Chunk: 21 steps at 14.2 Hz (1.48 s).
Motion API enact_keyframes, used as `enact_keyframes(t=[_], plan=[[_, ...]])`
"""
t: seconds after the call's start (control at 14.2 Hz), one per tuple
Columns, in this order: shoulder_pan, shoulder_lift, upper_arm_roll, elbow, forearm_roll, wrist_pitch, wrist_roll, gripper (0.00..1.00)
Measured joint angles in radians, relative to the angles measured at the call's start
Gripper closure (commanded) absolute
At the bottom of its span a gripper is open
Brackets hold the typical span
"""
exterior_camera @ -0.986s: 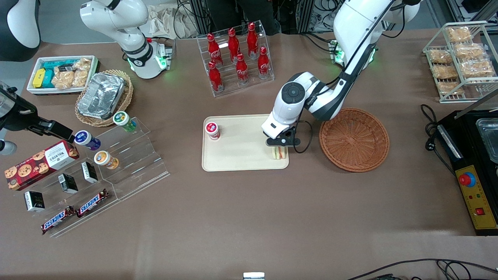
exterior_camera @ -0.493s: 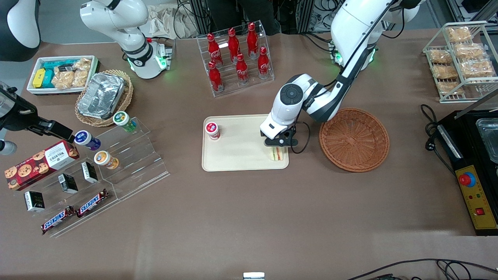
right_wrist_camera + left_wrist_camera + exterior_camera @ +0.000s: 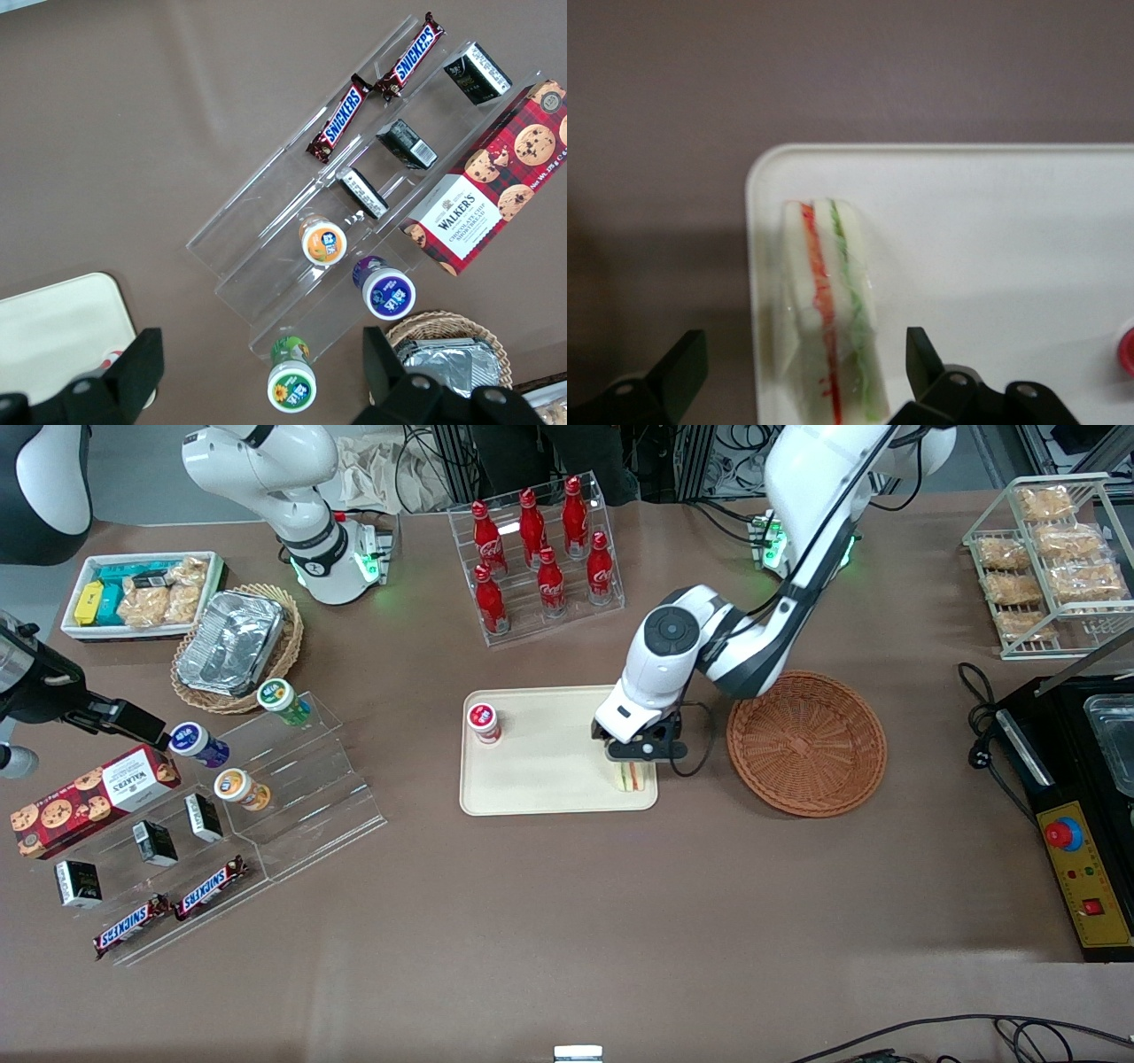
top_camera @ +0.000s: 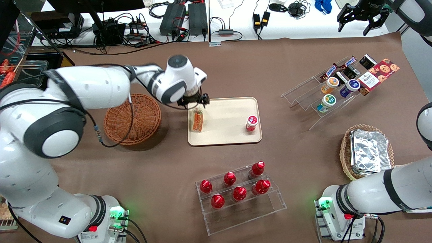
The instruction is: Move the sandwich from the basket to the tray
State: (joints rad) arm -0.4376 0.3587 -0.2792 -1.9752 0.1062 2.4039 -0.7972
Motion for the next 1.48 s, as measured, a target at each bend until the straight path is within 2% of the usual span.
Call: enact_keyframes(t=[0.35, 1.06, 1.2, 1.27, 1.48], plan=[[0.059, -0.216, 0.016, 0.152, 0.006, -0.327, 0.02, 0.01], [0.386, -0.416, 0.027, 0.179, 0.005, -0.561, 0.444, 0.01], [0.41, -0.441, 0.052, 0.178, 0.002, -0.595, 0.51, 0.01], [0.41, -0.454, 0.073, 0.178, -0.012, -0.602, 0.522, 0.01], [0.396, -0.5, 0.158, 0.17, -0.138, -0.619, 0.57, 0.01]])
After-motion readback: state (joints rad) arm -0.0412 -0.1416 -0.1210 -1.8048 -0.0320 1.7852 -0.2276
